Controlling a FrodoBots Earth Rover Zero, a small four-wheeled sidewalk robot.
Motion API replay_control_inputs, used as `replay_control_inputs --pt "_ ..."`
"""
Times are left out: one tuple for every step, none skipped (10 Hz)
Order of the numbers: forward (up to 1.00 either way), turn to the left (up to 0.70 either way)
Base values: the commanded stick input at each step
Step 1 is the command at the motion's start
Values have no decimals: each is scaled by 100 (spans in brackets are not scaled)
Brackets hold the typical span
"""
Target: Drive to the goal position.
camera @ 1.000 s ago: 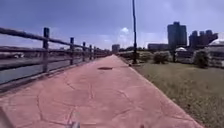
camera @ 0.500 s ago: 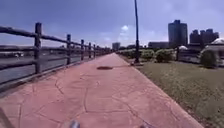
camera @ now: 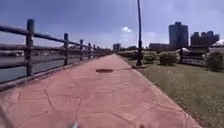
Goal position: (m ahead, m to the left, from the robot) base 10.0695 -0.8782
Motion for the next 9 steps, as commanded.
replay_control_inputs --pt "70 0" --pt "70 0" --pt "70 0" --pt "70 0" --pt "70 0" --pt "70 0" --pt "70 0" --pt "70 0" --pt "70 0"
